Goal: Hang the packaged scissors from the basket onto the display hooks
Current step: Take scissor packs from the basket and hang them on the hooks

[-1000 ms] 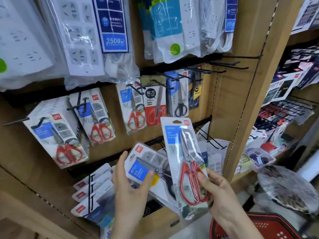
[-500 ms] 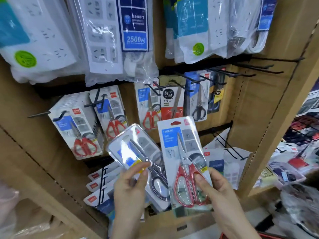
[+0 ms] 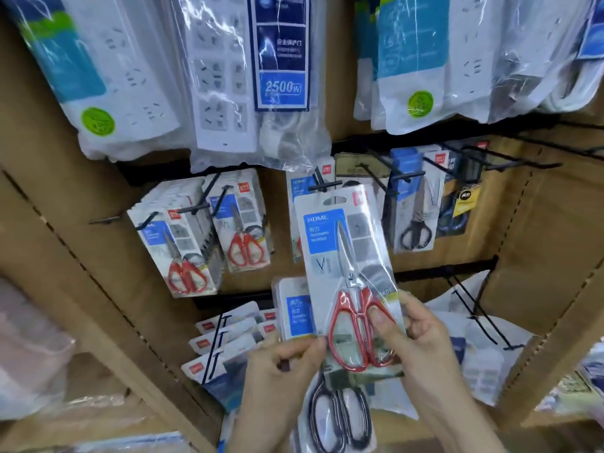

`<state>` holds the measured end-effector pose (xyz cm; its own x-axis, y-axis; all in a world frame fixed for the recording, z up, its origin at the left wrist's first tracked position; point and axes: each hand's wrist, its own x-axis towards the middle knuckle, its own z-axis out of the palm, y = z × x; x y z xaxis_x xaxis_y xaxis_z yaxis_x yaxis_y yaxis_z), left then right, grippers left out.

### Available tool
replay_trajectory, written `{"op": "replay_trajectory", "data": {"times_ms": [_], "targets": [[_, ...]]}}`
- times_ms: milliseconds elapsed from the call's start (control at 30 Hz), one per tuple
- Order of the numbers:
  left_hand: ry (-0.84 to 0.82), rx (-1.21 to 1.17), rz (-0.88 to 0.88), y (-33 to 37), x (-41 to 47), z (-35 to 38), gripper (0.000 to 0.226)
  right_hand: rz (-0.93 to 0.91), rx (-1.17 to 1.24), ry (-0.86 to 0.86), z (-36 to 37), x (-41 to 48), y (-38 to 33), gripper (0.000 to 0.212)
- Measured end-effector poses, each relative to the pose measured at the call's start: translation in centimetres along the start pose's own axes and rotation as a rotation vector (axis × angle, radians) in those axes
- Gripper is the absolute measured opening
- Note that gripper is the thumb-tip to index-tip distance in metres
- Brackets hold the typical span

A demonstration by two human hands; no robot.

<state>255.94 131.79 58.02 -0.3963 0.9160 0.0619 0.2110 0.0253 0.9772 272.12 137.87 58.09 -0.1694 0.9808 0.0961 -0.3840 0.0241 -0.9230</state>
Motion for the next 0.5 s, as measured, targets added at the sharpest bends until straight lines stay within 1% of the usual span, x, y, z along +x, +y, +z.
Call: {"op": "replay_trajectory", "data": {"times_ms": [100, 200, 267, 333, 400, 500], "targets": [[-0.018, -0.002, 0.013, 0.6, -0.1, 0.1, 0.012, -0.008, -0.017, -0.004, 0.2, 0.9, 0.0, 0.03], [0.003, -0.002, 0.003, 0.8, 0.0, -0.2, 0.01, -0.018, -0.033, -0.013, 0.8, 1.5, 0.0, 0.023], [0.014, 0.031, 0.003, 0.7, 0.1, -0.4, 0.014, -0.003, -0.036, -0.015, 1.1, 1.7, -0.1, 0.021], [0.01, 0.11, 0.026, 0.4, 0.4, -0.6, 0.018, 0.043, -0.033, -0.007, 1.1, 1.9, 0.0, 0.027], [0.005, 0.129, 0.042, 0.5, 0.9, -0.9, 0.025, 0.082, -0.047, -0.017, 0.5, 1.9, 0.2, 0.033], [0.037, 0.144, 0.056, 0.6, 1.9, -1.2, 0.03, 0.137, -0.125, -0.115, -0.4, 1.9, -0.2, 0.042]]}}
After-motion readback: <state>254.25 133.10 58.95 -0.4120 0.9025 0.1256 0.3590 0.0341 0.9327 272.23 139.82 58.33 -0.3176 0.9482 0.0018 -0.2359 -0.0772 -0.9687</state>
